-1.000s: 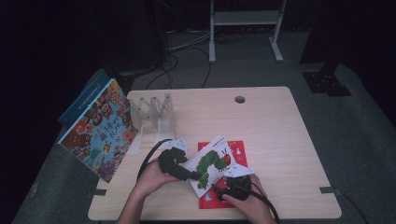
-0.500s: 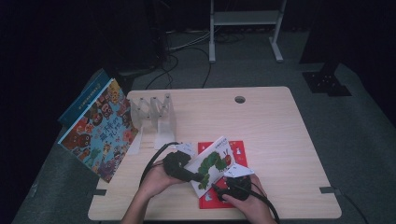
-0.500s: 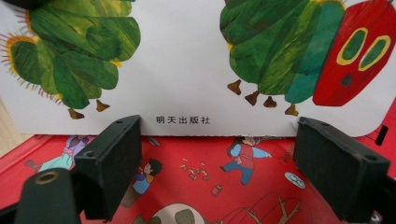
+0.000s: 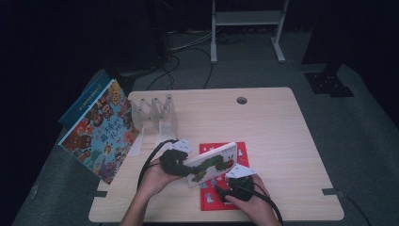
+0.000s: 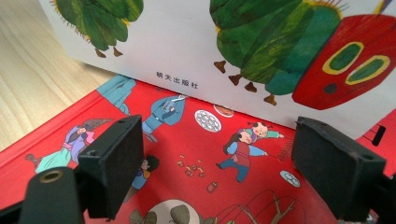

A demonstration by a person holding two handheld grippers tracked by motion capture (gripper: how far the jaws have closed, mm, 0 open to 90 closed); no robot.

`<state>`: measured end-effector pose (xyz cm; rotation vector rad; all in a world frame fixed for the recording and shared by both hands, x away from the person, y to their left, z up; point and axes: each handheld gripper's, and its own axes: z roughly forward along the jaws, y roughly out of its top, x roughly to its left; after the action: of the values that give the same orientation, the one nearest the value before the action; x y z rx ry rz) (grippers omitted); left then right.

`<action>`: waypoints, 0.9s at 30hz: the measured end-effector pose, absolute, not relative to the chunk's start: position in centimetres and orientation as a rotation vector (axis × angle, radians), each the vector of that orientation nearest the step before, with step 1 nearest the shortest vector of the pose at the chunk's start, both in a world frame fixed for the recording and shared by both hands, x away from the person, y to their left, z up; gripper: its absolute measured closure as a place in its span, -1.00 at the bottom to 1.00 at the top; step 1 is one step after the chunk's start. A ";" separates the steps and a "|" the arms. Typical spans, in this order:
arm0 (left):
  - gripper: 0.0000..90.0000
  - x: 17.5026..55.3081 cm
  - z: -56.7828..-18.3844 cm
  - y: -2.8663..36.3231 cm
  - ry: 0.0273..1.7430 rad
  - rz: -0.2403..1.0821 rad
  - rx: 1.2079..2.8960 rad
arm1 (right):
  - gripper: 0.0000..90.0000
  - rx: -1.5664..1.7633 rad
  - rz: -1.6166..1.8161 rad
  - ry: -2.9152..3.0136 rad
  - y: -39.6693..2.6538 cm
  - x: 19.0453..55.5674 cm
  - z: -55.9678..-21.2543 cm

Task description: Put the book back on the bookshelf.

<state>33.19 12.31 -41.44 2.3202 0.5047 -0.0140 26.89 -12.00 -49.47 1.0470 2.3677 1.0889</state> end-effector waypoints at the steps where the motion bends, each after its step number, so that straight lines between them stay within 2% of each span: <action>1: 0.61 33.2 -41.5 12.3 0.494 -0.020 2.323 | -0.64 1.046 1.089 2.368 -12.0 26.9 -49.5; 4: 0.50 33.2 -41.9 12.1 0.490 -0.020 2.331 | -0.64 1.046 1.089 2.368 -12.0 26.9 -49.5; 11: 0.50 33.5 -42.7 11.9 0.509 -0.017 2.318 | -0.64 1.041 1.091 2.363 -12.0 26.9 -49.5; 15: 0.65 33.4 -42.7 11.9 0.508 -0.014 2.313 | -0.64 1.045 1.092 2.364 -12.0 26.9 -49.5; 27: 0.68 33.3 -41.6 12.7 0.516 0.043 2.286 | -0.64 1.043 1.094 2.361 -12.0 26.9 -49.5</action>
<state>33.27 12.72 -41.64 2.2864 0.5161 0.0431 26.86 -12.01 -49.54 1.0428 2.3614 1.0940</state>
